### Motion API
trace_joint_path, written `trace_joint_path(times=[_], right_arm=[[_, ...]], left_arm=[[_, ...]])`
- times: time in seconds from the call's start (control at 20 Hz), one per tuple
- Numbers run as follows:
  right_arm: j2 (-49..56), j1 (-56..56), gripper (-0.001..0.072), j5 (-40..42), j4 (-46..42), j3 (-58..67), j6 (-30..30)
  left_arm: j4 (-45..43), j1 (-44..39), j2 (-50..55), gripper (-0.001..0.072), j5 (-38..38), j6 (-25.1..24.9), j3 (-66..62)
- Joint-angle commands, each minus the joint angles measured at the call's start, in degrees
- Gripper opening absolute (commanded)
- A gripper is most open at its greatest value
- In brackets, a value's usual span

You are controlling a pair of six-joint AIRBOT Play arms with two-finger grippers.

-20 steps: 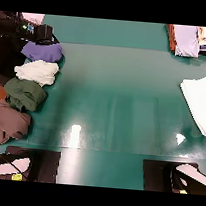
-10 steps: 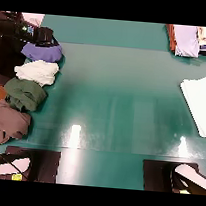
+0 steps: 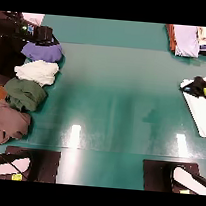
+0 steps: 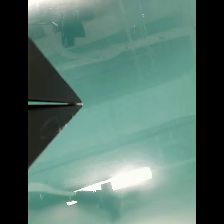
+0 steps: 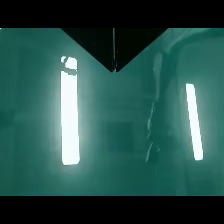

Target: Fold the shirts.

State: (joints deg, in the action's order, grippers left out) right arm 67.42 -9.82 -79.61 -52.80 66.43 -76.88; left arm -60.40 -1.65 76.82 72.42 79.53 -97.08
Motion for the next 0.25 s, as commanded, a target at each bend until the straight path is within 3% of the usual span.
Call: trace_joint_path(times=[0.0, 0.2], right_arm=[[0.0, 7.7, 0.0014, -0.1, 0.2, 0.1, 0.0], [0.0, 9.4, 0.0015, -0.2, 0.3, 0.1, 0.0]], left_arm=[[0.0, 0.0, 0.0, 0.0024, -0.2, 0.0, 0.0], [0.0, 0.0, 0.0, 0.0024, -0.3, 0.0, 0.0]])
